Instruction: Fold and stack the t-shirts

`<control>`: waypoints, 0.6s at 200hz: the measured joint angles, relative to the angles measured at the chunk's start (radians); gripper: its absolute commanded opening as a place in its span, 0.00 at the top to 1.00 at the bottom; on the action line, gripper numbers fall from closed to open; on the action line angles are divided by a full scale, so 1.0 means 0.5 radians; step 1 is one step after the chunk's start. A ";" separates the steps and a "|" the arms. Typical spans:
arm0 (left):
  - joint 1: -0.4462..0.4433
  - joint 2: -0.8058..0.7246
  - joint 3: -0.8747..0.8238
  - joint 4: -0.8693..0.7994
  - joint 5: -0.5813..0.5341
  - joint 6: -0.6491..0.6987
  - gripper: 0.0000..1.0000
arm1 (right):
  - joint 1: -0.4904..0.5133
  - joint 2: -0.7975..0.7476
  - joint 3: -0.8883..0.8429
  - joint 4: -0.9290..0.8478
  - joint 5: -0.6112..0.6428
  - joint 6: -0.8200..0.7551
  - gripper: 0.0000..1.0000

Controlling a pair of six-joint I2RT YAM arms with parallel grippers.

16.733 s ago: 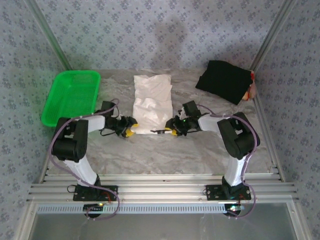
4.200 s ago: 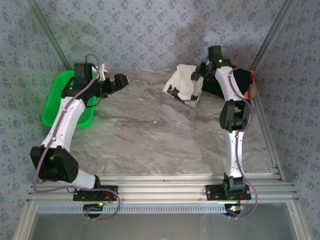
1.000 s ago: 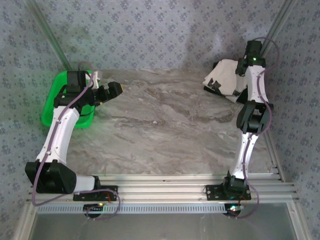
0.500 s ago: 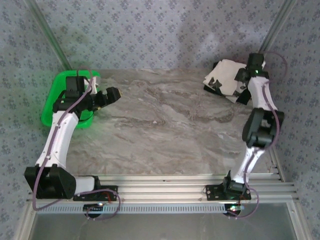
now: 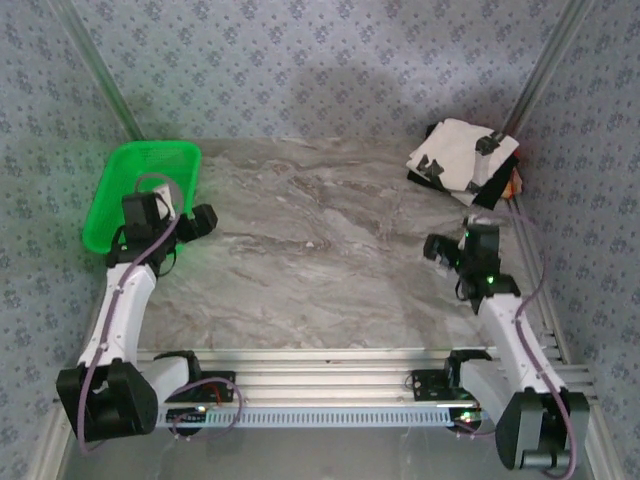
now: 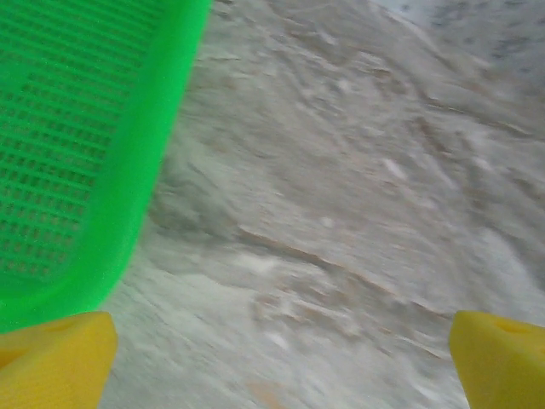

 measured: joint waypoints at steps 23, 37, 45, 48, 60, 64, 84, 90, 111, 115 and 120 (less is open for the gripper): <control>0.020 0.046 -0.440 0.508 -0.104 0.102 0.00 | 0.008 -0.155 -0.484 0.467 0.085 -0.131 0.00; 0.014 0.069 -0.667 0.951 -0.127 0.194 0.00 | 0.012 -0.070 -0.621 0.671 0.134 -0.182 0.00; 0.012 0.120 -0.750 1.150 -0.134 0.232 0.00 | 0.024 0.049 -0.636 0.824 0.161 -0.225 0.00; 0.013 0.148 -0.770 1.209 -0.139 0.244 0.00 | 0.032 0.103 -0.636 0.887 0.163 -0.245 0.00; 0.012 0.280 -0.822 1.401 -0.151 0.283 0.00 | 0.072 0.338 -0.620 1.168 0.164 -0.320 0.00; 0.012 0.338 -0.837 1.480 -0.150 0.295 0.00 | 0.079 0.414 -0.608 1.242 0.163 -0.340 0.00; 0.013 0.571 -0.868 1.764 -0.154 0.366 0.00 | 0.053 0.797 -0.480 1.572 0.152 -0.422 0.00; 0.013 0.629 -0.868 1.839 -0.144 0.385 0.00 | 0.024 0.889 -0.438 1.655 0.137 -0.437 0.00; 0.012 0.858 -0.877 2.167 -0.097 0.433 0.00 | -0.094 1.191 -0.368 2.046 0.066 -0.449 0.00; 0.012 0.893 -0.878 2.197 -0.089 0.443 0.00 | -0.111 1.243 -0.362 2.097 0.061 -0.449 0.00; 0.012 0.910 -0.878 2.200 -0.083 0.455 0.00 | -0.125 1.285 -0.350 2.094 0.053 -0.450 0.00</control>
